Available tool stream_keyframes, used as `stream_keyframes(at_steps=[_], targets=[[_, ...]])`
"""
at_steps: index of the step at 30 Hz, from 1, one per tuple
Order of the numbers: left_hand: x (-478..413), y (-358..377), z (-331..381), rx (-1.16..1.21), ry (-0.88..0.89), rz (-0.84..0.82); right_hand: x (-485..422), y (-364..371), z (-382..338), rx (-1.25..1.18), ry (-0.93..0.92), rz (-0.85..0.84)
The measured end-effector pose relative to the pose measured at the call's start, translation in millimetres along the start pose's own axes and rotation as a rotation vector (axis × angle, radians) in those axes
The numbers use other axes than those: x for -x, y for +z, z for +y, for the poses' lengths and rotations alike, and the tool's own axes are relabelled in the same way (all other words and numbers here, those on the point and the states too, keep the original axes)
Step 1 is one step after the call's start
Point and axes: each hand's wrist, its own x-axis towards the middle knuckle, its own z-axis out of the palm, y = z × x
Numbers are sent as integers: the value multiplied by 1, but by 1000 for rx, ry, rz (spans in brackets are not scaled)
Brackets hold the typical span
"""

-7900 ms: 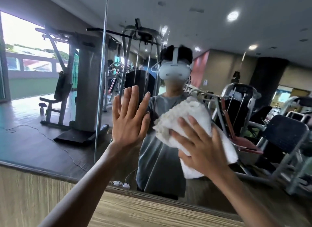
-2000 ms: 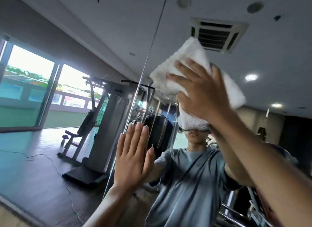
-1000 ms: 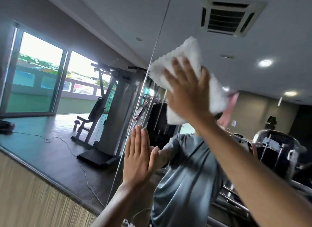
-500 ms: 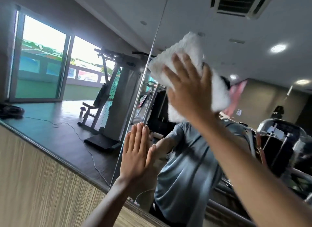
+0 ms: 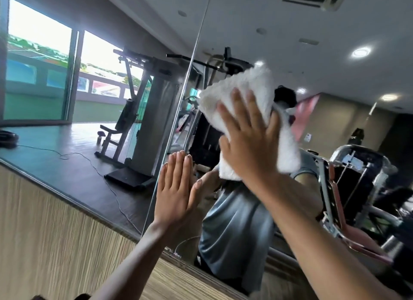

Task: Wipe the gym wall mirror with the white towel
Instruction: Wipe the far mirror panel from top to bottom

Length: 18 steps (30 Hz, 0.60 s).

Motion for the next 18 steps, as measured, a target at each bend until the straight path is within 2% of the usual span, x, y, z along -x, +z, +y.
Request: stream_keyframes(at_steps=[1, 4, 5, 6, 8, 10, 12, 14, 16, 18], targets=[[0, 0, -1, 8, -5, -5, 14, 6, -10, -4, -95, -21], [0, -1, -1, 30, -8, 1, 45, 11, 5, 34, -536, -109], [0, -2, -1, 41, 0, 8, 41, 8, 19, 24, -573, -120], [0, -2, 0, 43, 8, 22, 31, 4, 31, 14, -537, -118], [-1, -2, 0, 46, 10, 35, 5, -3, 43, 31, -333, -91], [0, -2, 2, 60, 9, 40, -10, -6, 30, 78, -113, -59], [0, -1, -1, 63, 19, 37, -8, 2, -1, 95, -12, -12], [1, -3, -3, 56, 34, 3, 8, 17, -35, 66, -88, -46], [3, -6, -3, 48, 38, -31, 28, 26, -60, 57, -246, -103], [17, -6, -3, 89, 38, -48, 38, 27, -56, 31, -390, -116]])
